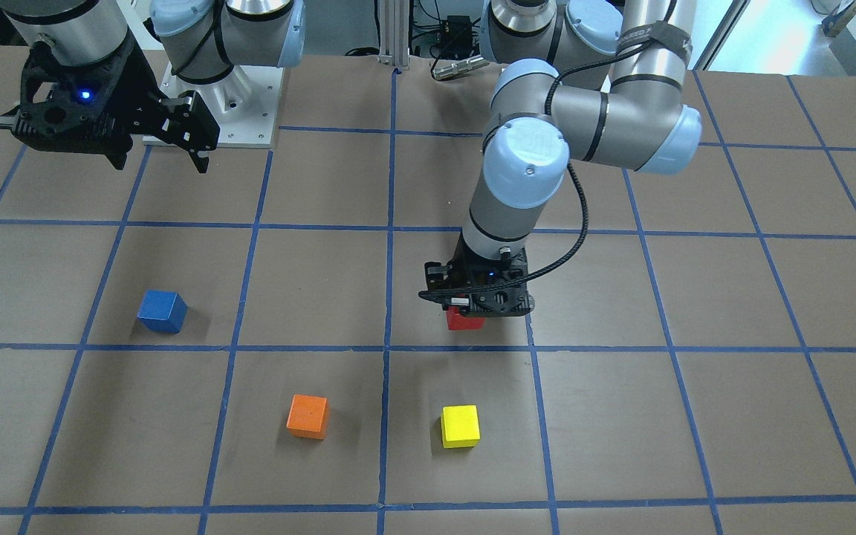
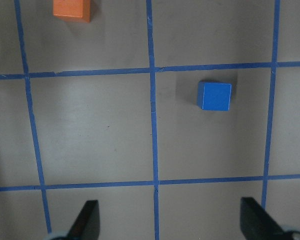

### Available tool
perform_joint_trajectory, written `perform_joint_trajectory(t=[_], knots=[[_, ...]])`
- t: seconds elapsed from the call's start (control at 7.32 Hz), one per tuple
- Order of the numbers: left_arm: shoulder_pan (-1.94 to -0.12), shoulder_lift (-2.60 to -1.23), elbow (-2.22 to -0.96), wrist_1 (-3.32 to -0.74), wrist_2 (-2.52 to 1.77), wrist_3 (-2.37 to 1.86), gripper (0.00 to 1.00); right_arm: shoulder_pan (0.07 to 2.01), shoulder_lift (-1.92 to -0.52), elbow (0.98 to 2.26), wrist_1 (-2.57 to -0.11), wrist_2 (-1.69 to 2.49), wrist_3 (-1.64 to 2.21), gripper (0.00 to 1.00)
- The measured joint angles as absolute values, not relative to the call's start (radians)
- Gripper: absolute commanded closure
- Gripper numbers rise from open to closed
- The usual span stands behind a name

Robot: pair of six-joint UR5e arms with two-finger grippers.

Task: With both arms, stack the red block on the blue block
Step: 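Carry the red cube with the left gripper toward the table center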

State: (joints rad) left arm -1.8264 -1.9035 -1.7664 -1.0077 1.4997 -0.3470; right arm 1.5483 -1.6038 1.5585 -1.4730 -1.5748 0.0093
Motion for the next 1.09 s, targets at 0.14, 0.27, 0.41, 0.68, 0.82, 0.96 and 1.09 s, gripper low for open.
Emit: perform_joint_trajectory(t=[0.14,0.27,0.41,0.68,0.82,0.96,1.09], knots=[[-1.863,-1.944,-1.741,-0.993,1.499,-0.388,1.0,1.548,-1.603,1.559,-1.474,-1.575,0.009,0.0],[-1.89,-1.984,-1.711,-0.987,1.498,-0.419,1.0,1.548,-1.603,1.559,-1.474,-1.575,0.009,0.0],[-1.91,-2.025,-1.682,-0.984,1.501,-0.439,1.0,1.548,-1.603,1.559,-1.474,-1.575,0.009,0.0],[-1.933,-2.097,-1.629,-0.972,1.508,-0.466,0.6,1.548,-1.603,1.558,-1.473,-1.568,0.016,0.0],[-1.939,-2.126,-1.611,-0.961,1.51,-0.469,0.07,1.548,-1.603,1.558,-1.471,-1.562,0.017,0.0],[-1.945,-2.145,-1.605,-0.955,1.513,-0.47,0.0,1.548,-1.603,1.558,-1.471,-1.559,0.018,0.0],[-1.949,-2.152,-1.605,-0.955,1.515,-0.472,0.0,1.548,-1.599,1.558,-1.47,-1.558,0.02,0.0]])
